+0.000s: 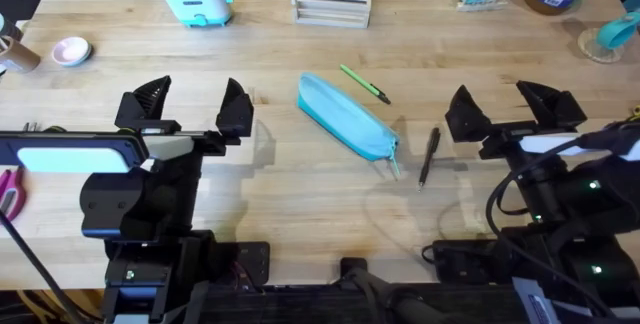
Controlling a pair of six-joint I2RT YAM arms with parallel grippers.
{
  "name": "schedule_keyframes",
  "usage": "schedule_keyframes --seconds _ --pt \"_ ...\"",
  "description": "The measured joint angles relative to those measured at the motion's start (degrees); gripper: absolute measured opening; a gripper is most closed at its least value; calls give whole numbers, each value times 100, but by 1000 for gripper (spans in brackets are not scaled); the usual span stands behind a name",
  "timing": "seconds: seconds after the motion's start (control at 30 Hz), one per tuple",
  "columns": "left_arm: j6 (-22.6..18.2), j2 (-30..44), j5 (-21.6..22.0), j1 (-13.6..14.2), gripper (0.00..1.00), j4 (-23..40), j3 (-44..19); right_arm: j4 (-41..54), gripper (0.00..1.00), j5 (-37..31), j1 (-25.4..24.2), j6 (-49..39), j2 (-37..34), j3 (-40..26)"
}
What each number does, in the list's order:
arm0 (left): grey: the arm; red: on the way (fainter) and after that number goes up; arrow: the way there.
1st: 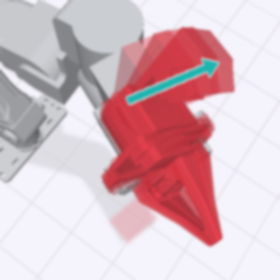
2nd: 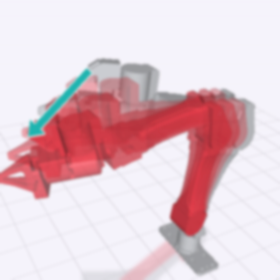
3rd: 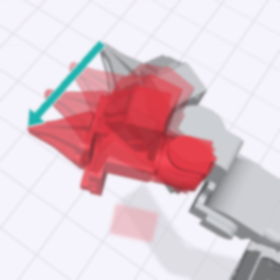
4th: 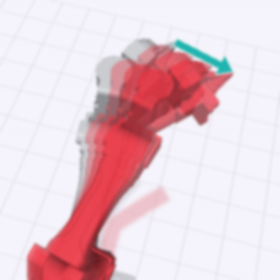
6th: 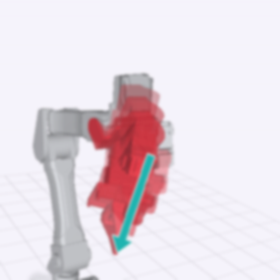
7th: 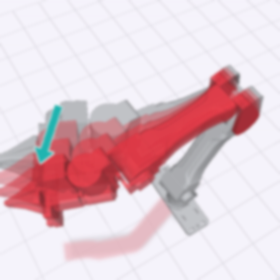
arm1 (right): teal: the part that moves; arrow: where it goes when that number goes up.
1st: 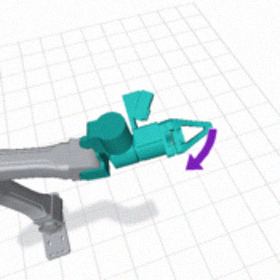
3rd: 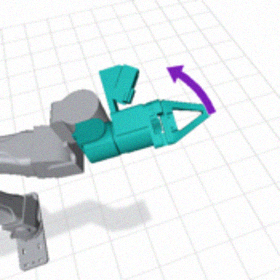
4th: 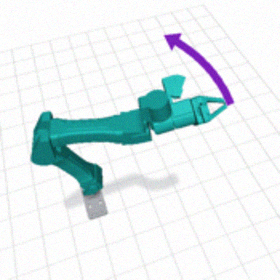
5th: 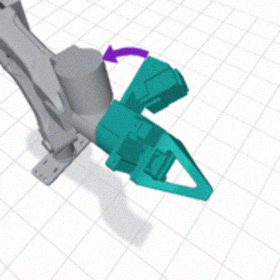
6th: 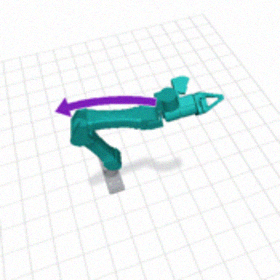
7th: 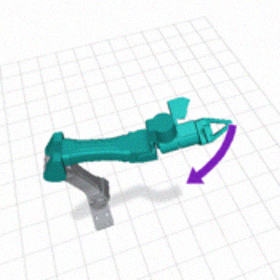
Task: Unzip the bag, pick up the pens from the table one at a time and place them inside, then zip the bag closed.
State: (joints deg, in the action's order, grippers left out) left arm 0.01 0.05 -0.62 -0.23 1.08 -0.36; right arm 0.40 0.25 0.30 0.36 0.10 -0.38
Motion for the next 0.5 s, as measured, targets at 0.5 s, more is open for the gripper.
schedule_keyframes --seconds 0.5 --pt "-2 0 0 0 993 73 0 76 997 -24 0 49 1 -11"
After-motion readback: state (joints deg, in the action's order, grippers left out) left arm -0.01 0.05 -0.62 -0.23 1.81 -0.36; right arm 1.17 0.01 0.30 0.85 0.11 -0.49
